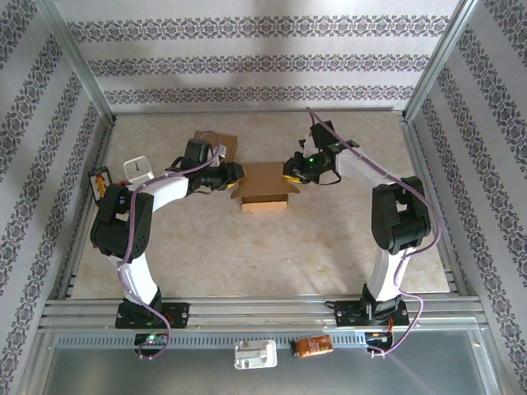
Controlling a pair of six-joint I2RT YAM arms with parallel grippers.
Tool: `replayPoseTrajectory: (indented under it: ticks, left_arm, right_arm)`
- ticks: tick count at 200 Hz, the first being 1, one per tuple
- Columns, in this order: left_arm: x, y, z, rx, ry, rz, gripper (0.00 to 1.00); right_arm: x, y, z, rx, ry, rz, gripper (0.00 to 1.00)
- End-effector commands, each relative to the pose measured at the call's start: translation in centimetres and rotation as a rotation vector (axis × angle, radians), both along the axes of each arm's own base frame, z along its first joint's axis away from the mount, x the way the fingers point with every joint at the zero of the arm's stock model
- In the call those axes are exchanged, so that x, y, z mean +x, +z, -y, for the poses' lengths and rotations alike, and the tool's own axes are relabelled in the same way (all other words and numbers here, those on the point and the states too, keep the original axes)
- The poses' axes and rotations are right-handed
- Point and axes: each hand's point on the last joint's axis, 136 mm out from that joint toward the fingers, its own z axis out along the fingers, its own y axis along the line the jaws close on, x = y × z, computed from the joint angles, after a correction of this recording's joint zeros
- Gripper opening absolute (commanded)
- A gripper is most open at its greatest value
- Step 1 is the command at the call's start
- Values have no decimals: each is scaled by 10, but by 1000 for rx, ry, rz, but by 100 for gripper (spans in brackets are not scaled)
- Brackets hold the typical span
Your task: Fold the paper box
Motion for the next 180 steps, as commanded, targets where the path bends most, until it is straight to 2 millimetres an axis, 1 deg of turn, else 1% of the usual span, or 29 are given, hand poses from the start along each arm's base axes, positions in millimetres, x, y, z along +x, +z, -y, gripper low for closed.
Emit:
replayPoseTrajectory:
  ticks: [1,12,23,35,51,63,70,77,84,93,104,118,129,155,166,180]
  left_arm:
    - [-12,-22,-3,62,-22,-33,37]
    - [-13,-22,-4,67,-19,-32,37]
    - [-12,-16,-5,66,-15,-18,36]
    - [-11,-3,-6,67,-6,14,36]
    - [-9,18,-10,85,8,74,37]
    - [-9,33,-16,110,24,121,41]
    - [-10,38,-19,127,33,139,45]
    - [-11,42,-22,141,41,159,50]
    - [-12,44,-24,153,44,176,51]
    - [-13,42,-26,167,47,182,52]
    - [-13,38,-26,180,37,185,53]
    - [-14,27,-20,184,-1,151,53]
    - [-15,20,-12,192,-40,135,54]
    - [-23,-4,1,258,-122,92,56]
    - [-26,-17,0,285,-129,65,57]
    - [-29,-35,-7,329,-124,30,57]
  right_arm:
    - [-7,-24,5,-112,32,13,25]
    - [-9,-28,7,-139,37,15,25]
    - [-9,-22,6,-134,40,22,25]
    - [-7,-8,6,-127,35,51,28]
    - [-3,17,10,-134,17,116,34]
    - [0,32,15,-158,0,166,37]
    - [1,37,17,-170,-5,188,40]
    - [1,38,19,-181,-10,202,42]
    - [1,39,19,-188,-5,218,46]
    - [1,37,16,-194,8,228,51]
    - [-2,30,11,-198,31,221,58]
    - [-4,19,4,-184,51,199,61]
    - [-5,8,2,-192,55,185,62]
    - [-8,-23,8,-252,59,135,63]
    - [-12,-37,8,-258,69,107,62]
    - [-18,-52,8,-269,82,76,59]
